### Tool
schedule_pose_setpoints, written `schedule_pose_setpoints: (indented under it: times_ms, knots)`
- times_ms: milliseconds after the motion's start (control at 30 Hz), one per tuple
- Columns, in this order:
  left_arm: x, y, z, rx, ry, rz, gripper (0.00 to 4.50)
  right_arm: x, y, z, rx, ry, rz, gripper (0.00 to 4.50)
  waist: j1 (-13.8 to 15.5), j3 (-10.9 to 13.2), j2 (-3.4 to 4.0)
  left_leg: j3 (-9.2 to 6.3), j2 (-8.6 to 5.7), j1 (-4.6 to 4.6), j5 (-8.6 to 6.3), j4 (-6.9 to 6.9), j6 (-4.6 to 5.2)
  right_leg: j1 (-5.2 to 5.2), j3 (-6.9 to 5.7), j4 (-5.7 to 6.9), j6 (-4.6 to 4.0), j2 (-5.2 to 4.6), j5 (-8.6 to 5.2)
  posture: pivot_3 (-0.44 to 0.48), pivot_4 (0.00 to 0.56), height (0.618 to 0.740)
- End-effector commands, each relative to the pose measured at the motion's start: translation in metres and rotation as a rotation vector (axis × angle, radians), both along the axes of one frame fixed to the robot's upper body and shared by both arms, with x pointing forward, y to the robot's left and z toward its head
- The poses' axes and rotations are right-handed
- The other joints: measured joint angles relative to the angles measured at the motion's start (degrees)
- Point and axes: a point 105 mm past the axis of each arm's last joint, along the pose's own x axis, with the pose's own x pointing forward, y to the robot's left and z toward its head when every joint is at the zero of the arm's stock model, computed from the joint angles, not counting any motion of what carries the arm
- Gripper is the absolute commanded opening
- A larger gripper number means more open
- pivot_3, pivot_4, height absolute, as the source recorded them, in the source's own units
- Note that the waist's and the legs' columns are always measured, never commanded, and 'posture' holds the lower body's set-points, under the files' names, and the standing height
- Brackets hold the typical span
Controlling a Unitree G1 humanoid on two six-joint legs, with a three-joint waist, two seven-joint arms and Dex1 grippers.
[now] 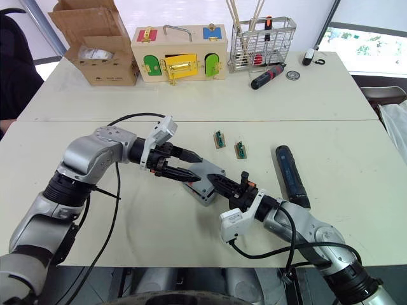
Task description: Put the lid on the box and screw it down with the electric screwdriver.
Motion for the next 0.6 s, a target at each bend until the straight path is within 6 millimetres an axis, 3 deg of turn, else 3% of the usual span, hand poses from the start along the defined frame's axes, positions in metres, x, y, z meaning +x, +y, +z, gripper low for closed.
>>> schedule_pose_setpoints:
  times_ms: [33,500,567,600]
  knots:
    - [0.004,0.000,-0.002,0.017,-0.043,-0.005,3.40,0.000,0.000,0.003,0.012,-0.017,0.002,0.20,0.07,0.00,0.00,0.00,0.00,0.00,0.00,0.00,0.00,0.00,0.00,0.00,0.00,0.00,0.00,0.000,0.150,0.740]
    - [0.000,-0.003,-0.017,0.053,-0.044,-0.043,3.40,-0.011,0.007,-0.004,0.026,0.008,0.020,0.20,0.07,-0.03,-0.01,-0.01,0.00,0.09,0.00,0.01,0.00,0.11,-0.01,0.00,0.00,0.01,0.00,0.000,0.150,0.740]
    - [0.000,-0.003,-0.020,0.066,-0.047,-0.047,3.43,-0.011,0.007,-0.004,0.028,0.008,0.019,1.24,0.09,-0.04,-0.01,-0.01,0.00,0.10,0.00,0.01,0.00,0.13,-0.01,0.00,0.00,0.01,0.00,0.000,0.150,0.740]
    - [-0.001,-0.003,-0.024,0.082,-0.050,-0.048,3.43,-0.011,0.006,-0.004,0.031,0.007,0.015,1.52,0.06,-0.05,-0.01,-0.01,0.00,0.10,0.00,0.01,0.00,0.14,-0.01,0.00,0.00,0.01,0.00,0.000,0.150,0.740]
